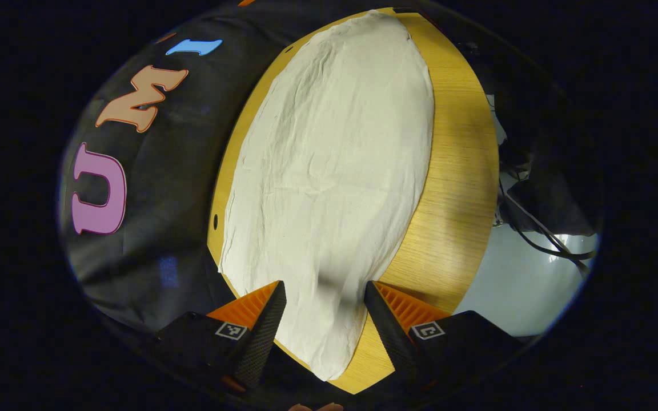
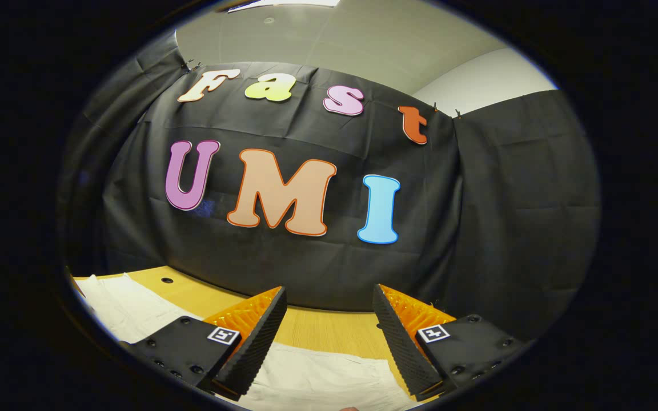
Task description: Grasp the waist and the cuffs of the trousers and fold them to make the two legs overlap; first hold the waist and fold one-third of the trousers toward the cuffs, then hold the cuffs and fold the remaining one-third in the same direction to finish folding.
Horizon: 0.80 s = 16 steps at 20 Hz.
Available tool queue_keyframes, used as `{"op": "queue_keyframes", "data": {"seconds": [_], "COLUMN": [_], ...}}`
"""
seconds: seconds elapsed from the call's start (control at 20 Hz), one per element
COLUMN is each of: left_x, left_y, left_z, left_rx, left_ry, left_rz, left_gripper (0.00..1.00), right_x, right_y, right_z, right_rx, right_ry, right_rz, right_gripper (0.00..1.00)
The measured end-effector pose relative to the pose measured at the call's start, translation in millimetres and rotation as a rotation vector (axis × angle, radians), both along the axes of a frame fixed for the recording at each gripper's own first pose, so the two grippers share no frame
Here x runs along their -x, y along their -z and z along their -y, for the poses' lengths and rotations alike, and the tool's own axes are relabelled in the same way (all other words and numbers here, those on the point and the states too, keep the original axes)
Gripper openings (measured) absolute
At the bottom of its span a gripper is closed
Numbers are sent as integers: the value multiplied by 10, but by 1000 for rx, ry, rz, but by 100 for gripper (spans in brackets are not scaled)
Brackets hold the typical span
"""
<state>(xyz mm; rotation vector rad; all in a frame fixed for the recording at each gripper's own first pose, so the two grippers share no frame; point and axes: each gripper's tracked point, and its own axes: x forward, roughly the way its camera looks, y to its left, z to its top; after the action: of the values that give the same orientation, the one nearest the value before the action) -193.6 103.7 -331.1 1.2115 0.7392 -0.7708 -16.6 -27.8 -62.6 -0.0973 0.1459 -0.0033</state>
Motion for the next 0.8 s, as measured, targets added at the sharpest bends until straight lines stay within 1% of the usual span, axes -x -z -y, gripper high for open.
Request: {"op": "queue_keyframes", "data": {"seconds": [0.05, 0.1, 0.2, 0.4, 0.55, 0.6, 0.65, 0.7, 0.75, 0.8], "left_x": [-38, -95, -120, -112, -54, -37, -13, 10, 11, 12], "left_y": [32, 47, 56, 139, 171, 186, 199, 210, 210, 212], "left_z": [5, 14, 42, 53, 60, 68, 68, 76, 80, 74], "left_rx": [-2, -7, -19, -9, -10, -8, -9, -9, -10, -13], "left_ry": [1, 5, 14, -5, -18, -21, -25, -25, -22, -19], "left_rz": [-4, 4, 14, -11, -37, -46, -57, -61, -53, -45], "left_gripper": [89, 83, 80, 54, 34, 30, 21, 15, 5, 2], "right_x": [10, 20, 44, 98, 162, 184, 221, 256, 295, 336], "right_y": [16, 34, 66, 152, 280, 321, 373, 413, 464, 505], "right_z": [13, 33, 66, 133, 144, 169, 215, 249, 293, 347], "right_rx": [5, 11, 20, 59, 87, 104, 123, 142, 164, 190], "right_ry": [2, 6, 12, 8, -22, -29, -34, -42, -51, -61], "right_rz": [-4, -9, -19, -44, -81, -94, -107, -120, -134, -147], "right_gripper": [97, 97, 97, 97, 97, 98, 97, 97, 98, 98]}}
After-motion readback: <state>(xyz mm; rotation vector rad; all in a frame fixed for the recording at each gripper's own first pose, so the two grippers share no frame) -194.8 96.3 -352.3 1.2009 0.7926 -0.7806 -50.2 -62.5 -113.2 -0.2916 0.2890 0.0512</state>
